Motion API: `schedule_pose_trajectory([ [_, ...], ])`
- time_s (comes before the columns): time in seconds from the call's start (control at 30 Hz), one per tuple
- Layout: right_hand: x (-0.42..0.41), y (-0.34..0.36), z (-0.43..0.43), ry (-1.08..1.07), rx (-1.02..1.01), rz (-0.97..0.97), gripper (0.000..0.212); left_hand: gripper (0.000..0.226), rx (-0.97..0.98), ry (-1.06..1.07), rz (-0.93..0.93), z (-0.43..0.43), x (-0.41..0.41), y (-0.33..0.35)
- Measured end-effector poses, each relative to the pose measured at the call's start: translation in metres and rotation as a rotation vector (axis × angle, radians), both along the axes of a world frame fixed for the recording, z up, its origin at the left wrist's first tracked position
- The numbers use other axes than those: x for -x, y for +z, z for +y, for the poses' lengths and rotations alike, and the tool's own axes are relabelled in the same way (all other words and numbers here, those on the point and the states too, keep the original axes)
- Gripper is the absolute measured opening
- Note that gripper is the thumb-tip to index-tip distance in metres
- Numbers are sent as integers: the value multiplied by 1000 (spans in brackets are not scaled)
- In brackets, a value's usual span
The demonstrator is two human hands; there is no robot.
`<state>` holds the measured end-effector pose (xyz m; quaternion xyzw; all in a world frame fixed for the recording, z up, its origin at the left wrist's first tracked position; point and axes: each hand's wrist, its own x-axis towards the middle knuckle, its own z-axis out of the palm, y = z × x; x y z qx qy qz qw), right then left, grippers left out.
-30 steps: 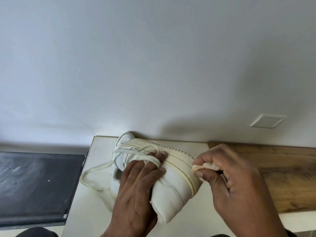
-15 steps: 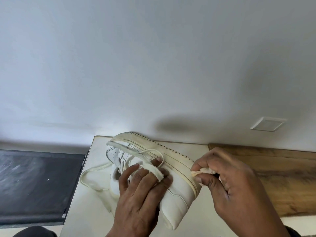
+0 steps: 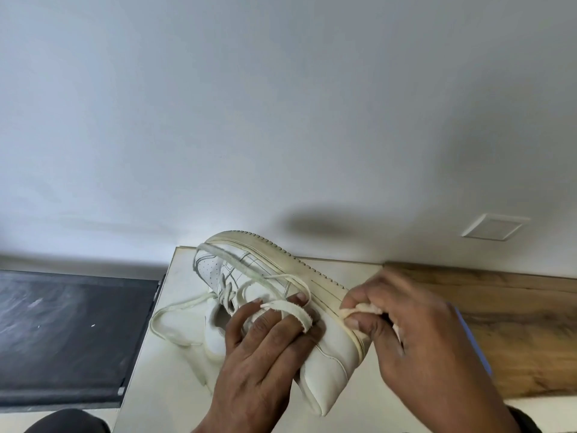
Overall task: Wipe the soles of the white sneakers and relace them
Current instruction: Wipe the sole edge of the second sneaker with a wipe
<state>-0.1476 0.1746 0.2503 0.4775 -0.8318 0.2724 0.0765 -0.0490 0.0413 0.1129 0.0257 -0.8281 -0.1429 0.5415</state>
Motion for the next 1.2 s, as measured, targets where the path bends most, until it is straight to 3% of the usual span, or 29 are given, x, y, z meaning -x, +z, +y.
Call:
schedule_pose_trajectory([
  [0.23,22,-10,2,-98,22,-266,27,30,32,-11,-86,-1,0,-9],
  [0.37,29,-46,13,-208,154,-322,29,32,87,-63,-184,-1,5,-15],
  [0.57,31,-146,30,-544,376,-591,27,36,496,-311,-430,-34,42,-20],
  [0.73,32,-203,22,-706,405,-755,21,37,746,-421,-496,-51,86,-43],
  [0.97,31,-271,8,-715,272,-976,22,30,901,-549,-736,-67,119,-88],
  [1.1,30,-279,-1,-692,231,-1034,20,37,968,-581,-907,-70,128,-84],
  [1.2,30,-277,-2,-643,214,-1119,15,30,957,-576,-955,-73,133,-78],
])
